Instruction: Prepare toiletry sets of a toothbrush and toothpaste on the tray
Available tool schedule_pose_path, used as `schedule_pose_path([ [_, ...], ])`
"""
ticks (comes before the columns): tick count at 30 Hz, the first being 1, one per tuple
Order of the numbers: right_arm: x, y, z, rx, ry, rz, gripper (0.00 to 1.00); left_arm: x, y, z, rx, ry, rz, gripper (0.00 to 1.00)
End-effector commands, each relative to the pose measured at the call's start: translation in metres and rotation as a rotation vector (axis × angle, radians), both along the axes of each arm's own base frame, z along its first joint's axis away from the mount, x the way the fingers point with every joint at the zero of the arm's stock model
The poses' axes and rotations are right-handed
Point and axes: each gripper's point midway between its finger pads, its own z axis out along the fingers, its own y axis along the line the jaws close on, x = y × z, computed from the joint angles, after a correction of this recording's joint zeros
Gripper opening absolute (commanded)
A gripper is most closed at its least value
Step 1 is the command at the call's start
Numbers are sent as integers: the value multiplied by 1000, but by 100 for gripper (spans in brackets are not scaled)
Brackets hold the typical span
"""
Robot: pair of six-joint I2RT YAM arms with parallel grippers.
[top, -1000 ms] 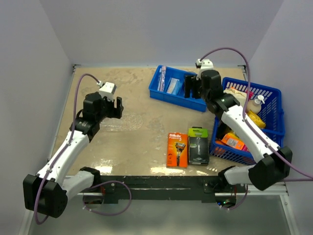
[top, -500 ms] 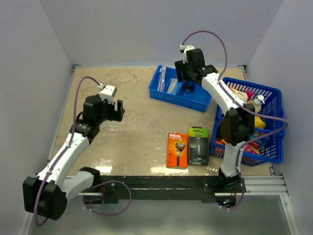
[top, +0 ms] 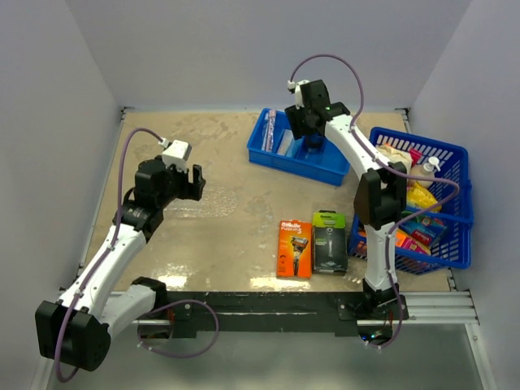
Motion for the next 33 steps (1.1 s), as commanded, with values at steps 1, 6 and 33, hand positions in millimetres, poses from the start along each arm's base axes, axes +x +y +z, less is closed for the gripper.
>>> schedule_pose_path([
  [1, 9, -6, 9, -33, -30, 10, 64, 3, -2, 12, -30, -37, 2, 79],
  [6, 12, -7, 0, -42, -28, 5, 63, 2, -3, 11, -33, -35, -7, 79],
  [33, 22, -7, -49, -85, -9, 16, 35, 3, -5, 3, -27, -6, -18, 79],
])
